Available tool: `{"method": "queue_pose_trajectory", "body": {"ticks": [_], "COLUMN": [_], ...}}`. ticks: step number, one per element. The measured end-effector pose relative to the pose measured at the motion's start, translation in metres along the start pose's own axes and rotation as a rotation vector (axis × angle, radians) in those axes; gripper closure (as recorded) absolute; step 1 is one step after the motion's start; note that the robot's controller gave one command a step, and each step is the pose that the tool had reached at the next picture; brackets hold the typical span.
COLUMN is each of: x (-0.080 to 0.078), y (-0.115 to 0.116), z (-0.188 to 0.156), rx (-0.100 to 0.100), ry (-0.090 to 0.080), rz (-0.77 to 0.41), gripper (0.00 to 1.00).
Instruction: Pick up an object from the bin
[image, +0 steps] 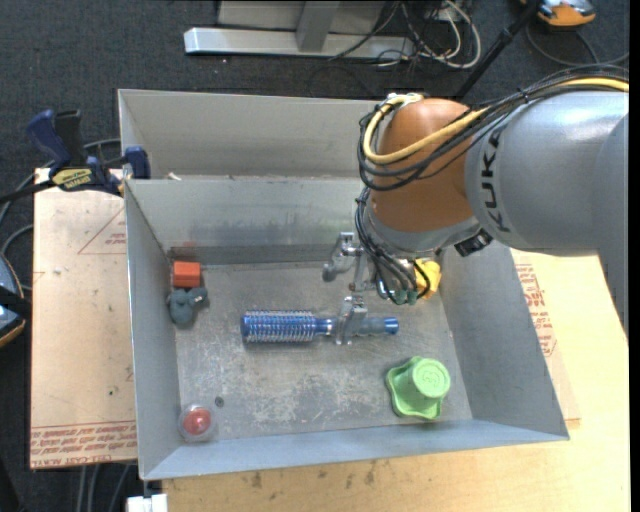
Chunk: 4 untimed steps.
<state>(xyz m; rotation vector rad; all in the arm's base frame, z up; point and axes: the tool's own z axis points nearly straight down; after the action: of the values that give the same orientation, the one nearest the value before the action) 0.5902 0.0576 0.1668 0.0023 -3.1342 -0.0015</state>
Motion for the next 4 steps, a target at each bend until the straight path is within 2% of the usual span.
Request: {"method": "queue_pose_trajectory", "body": {"ticks": [1,2,3,4], "x": [-0.067,-0.042,0.034,0.051], "y": [0.024,0.028,-0.015,-0.017], "z": [0.04,0.08,0.016,0.09], "rx": [0.001,0.001,0.004,-0.001], "ry": [-0.01,-0.005,-0.009,-0.011], "rz": [-0.329,-0.418,-0.507,-0.429], "gripper": [0.0,0.0,0.0,0.0]}}
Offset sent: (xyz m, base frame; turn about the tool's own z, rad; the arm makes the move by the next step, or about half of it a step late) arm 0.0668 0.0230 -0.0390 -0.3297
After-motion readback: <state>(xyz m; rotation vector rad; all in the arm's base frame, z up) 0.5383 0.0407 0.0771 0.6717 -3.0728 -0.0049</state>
